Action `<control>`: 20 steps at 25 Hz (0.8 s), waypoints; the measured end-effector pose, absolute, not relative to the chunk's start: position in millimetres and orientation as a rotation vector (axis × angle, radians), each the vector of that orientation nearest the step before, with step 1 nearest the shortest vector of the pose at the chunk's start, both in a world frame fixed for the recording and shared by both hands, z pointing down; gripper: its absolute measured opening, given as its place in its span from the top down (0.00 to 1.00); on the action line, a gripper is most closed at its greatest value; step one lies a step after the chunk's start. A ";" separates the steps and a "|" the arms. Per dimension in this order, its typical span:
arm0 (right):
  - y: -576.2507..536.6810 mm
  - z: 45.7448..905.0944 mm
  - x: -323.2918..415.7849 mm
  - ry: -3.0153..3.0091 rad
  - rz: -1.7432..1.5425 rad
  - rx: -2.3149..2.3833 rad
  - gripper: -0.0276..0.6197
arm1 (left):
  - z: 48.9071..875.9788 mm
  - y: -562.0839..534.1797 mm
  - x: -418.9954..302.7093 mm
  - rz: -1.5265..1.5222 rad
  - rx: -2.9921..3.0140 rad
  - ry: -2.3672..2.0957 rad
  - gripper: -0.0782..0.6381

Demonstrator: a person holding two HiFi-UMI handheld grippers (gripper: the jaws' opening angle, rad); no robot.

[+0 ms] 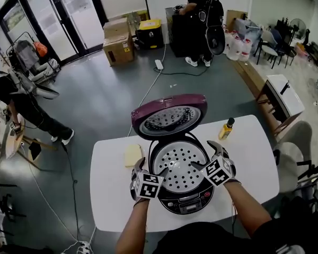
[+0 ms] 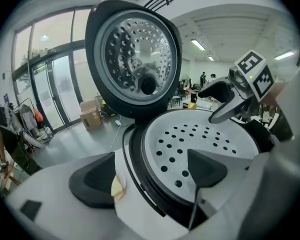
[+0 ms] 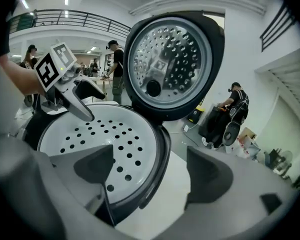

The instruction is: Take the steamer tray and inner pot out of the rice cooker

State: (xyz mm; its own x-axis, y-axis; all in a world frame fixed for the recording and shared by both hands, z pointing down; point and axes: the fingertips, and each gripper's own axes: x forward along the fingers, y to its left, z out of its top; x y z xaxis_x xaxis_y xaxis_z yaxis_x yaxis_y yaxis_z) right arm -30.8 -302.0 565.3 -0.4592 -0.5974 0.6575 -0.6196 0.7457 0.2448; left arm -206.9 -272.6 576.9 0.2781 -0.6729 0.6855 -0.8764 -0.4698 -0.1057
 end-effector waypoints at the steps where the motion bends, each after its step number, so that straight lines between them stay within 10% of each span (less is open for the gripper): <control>1: -304.2 569.3 -33.7 -2.181 0.038 0.888 0.27 | 578.4 -274.6 -207.4 1.005 2.253 -1.416 0.27; 20: -329.5 596.2 -45.9 -2.087 -0.102 0.805 0.71 | 594.6 -293.0 -213.7 1.148 2.191 -1.486 0.57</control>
State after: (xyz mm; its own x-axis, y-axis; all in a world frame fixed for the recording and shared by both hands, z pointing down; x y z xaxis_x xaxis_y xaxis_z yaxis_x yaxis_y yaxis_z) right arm -45.9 -329.5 596.2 -0.4100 -0.5786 0.7051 -0.5070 0.7872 0.3511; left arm -213.7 -293.0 594.6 0.1673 -0.6684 0.7247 -0.8700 -0.4459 -0.2105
